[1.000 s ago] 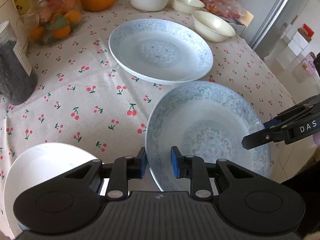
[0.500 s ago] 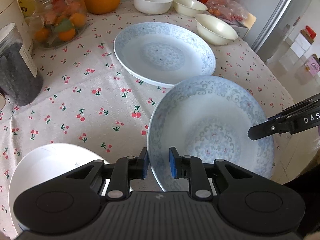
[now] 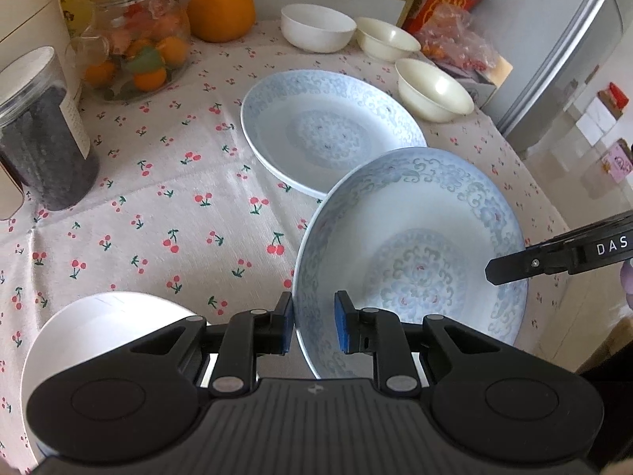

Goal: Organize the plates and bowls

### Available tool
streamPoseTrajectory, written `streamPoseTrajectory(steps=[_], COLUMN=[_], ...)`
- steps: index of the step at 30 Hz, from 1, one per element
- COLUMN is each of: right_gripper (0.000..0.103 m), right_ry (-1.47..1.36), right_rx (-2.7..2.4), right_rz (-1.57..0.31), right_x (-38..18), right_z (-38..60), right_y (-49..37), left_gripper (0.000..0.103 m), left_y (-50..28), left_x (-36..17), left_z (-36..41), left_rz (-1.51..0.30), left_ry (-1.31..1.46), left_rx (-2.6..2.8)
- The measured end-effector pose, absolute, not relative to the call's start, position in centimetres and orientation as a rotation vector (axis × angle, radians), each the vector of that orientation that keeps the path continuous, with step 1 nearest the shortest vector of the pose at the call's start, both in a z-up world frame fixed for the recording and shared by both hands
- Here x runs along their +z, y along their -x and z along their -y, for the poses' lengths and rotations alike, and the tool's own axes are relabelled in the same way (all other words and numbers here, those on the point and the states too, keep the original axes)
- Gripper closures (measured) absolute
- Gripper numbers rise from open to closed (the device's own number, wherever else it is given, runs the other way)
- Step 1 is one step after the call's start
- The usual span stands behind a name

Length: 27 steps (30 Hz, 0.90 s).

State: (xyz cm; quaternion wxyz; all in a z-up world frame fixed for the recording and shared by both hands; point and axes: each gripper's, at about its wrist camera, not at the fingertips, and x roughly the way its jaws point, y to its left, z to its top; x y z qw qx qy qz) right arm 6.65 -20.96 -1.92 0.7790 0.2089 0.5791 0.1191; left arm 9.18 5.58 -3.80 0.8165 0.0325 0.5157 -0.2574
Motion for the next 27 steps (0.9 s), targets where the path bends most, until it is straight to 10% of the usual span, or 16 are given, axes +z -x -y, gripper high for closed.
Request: streamPoseTrajectory(steps=[27], right_gripper=[0.079], right_ry=[-0.604], right_rx=[0.165], right_rz=[-1.116], right_x=[0.6], right_z=[22.3], right_y=[-13.1], left_gripper=[0.084], left_y=[-13.5], left_x=[-2.6], left_z=[-6.0], left_rz=[-1.064], left_ry=[0.142], left_rx=[-0.369])
